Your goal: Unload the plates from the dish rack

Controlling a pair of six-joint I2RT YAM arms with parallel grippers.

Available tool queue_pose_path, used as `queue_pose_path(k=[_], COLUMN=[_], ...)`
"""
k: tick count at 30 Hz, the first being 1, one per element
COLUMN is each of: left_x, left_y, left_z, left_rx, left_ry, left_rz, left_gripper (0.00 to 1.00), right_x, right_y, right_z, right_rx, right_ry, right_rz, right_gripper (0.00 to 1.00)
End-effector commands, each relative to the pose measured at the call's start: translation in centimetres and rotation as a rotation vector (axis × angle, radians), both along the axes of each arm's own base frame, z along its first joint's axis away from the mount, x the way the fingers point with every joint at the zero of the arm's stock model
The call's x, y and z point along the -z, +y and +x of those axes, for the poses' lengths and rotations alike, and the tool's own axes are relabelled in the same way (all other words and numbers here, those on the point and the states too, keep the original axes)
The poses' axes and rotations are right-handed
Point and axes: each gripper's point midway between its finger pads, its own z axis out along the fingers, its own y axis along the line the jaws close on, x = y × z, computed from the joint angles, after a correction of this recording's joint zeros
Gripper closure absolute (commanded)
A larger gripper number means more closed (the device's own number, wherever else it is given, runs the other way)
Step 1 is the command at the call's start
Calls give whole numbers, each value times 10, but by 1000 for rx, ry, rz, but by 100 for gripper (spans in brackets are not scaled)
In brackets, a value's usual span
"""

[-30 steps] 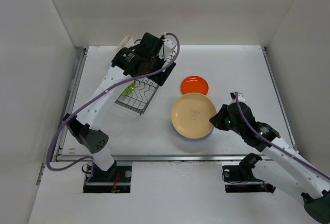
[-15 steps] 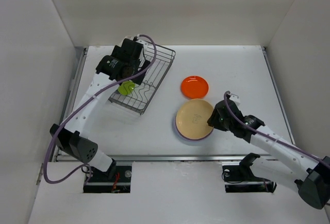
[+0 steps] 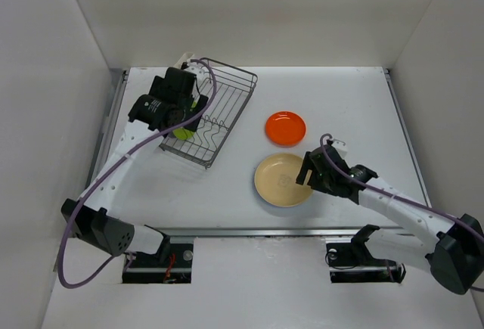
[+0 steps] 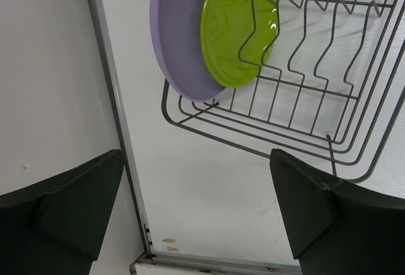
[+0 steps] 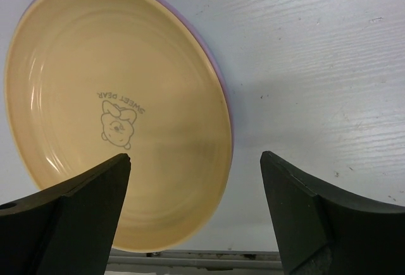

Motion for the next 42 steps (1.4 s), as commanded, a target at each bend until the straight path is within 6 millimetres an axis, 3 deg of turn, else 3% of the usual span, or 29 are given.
queue_pose_path(k=[1, 6, 12, 20, 26, 38, 42], left_x=[-14, -3, -6, -2, -4, 1, -1], left_y=[7, 8, 8, 8, 10, 8, 9], left_z=[-3, -5, -4, -5, -6, -7, -7], left_rx=[-11, -4, 2, 9, 8, 18, 18], left_ry=[-61, -35, -42, -28, -33, -17, -17], left_rz=[-25, -42, -38, -50, -60, -77, -77], left_gripper=[0, 0, 0, 0, 0, 0, 0], right_x=[-23, -36, -17, -14, 14, 17, 4], right_y=[9, 9, 9, 9, 10, 11, 3], right_z=[19, 22, 21, 30, 30, 31, 29], right_rx=[19, 19, 18, 68, 78, 94, 111], right_ry=[-66, -106, -63, -75, -7, -3, -28], right_rz=[36, 49, 18, 23, -26, -16, -30], right_gripper=[11, 11, 11, 13, 18, 20, 8])
